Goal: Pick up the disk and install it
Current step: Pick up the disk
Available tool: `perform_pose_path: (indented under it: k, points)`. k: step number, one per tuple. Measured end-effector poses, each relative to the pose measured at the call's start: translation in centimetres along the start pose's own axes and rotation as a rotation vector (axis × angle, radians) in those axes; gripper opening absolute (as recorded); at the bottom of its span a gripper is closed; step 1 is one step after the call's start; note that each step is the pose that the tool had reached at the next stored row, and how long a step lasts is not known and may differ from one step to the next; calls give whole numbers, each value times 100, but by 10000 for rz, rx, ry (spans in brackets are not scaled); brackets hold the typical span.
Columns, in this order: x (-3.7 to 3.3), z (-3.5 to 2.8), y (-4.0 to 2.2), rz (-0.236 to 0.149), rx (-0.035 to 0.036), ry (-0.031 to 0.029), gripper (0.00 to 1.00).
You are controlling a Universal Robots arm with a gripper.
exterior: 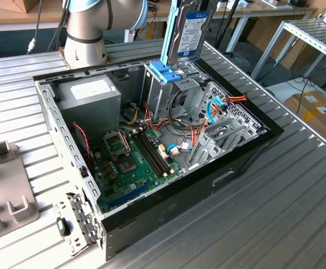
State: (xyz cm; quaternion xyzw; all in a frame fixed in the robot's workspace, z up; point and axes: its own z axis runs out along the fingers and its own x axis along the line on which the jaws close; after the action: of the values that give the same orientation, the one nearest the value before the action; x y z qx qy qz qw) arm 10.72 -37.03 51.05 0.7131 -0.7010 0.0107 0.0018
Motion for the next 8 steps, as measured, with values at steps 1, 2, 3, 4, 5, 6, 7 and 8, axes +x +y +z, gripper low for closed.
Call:
perform_pose_path:
  k: [1, 2, 3, 4, 5, 6, 7, 8]
  points:
    - [3, 0, 0, 0, 0, 2, 35]
    - [8, -1, 0, 0, 0, 6, 35]
    - [15, -1, 0, 0, 0, 7, 35]
    - [20, 0, 0, -1, 0, 9, 35]
    - [27, 0, 0, -1, 0, 12, 35]
    - [38, 0, 1, -1, 0, 17, 35]
    - [47, 1, 1, -1, 0, 20, 35]
    - [52, 1, 1, 0, 0, 20, 35]
